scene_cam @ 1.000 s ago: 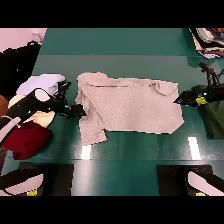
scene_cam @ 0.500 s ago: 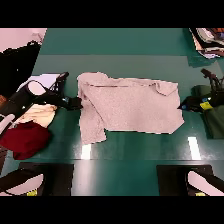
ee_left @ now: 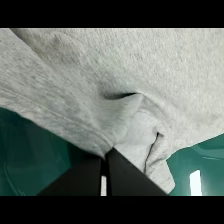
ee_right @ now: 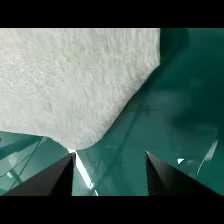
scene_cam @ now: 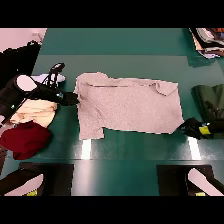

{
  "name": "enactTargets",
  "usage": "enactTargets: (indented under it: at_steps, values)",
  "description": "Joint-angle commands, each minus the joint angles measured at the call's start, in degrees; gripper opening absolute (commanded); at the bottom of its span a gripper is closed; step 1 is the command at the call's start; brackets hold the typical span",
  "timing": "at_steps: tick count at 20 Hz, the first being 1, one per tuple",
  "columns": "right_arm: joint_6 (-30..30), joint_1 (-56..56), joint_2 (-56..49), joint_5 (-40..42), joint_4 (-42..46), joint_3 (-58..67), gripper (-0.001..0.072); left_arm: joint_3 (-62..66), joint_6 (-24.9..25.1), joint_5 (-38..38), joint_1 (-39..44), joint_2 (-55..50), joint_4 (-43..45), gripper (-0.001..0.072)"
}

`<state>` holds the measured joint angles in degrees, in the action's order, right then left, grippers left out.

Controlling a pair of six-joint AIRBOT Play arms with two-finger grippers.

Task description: Fold the shirts.

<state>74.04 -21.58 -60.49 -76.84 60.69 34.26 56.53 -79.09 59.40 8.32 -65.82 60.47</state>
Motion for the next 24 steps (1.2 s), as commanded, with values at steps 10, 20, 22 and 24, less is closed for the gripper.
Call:
enactTargets:
  at_steps: [10, 20, 22, 24]
  values:
    - [-1.31, 12.52, 0.28, 11.72, -5.53, -3.34, 0.0011, 0.66, -0.94, 2.99, 0.02, 1.60, 0.31, 0.0023]
    - [-1.27, 8.13, 13.51, 5.73, -5.14, 44.33, 0.0009, 34.80, -1.97, 6.71, -7.65, 19.06, 0.94, 0.0023]
    - [-1.27, 5.86, 15.76, 5.81, -5.09, 53.33, 0.0009, 45.51, -2.84, 8.57, -7.65, 19.04, 0.81, 0.0023]
    - [-1.25, 3.23, 18.05, 5.73, -5.05, 60.11, 0.0009, 54.45, -4.90, 9.49, -7.65, 19.04, 0.83, 0.0023]
